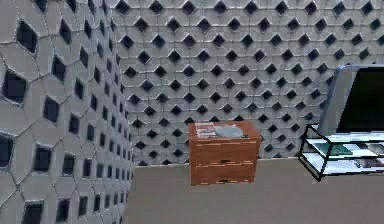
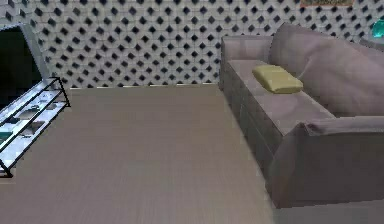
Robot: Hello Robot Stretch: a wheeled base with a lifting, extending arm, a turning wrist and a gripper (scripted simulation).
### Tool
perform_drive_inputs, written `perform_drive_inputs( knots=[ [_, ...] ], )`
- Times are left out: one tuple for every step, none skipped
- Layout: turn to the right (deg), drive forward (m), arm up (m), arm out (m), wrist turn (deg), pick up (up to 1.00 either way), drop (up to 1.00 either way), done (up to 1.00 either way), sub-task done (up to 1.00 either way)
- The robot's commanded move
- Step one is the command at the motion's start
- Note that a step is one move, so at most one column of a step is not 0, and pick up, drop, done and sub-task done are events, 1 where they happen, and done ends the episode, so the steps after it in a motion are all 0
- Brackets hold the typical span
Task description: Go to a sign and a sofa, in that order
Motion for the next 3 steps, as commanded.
perform_drive_inputs(
  knots=[
    [0.0, 0.75, 0.0, 0.0, 0.0, 0.0, 0.0, 0.0, 0.0],
    [15.0, 0.0, 0.0, 0.0, 0.0, 0.0, 0.0, 0.0, 0.0],
    [0.0, 0.0, 0.0, 0.0, 0.0, 0.0, 0.0, 0.0, 1.0]
  ],
)
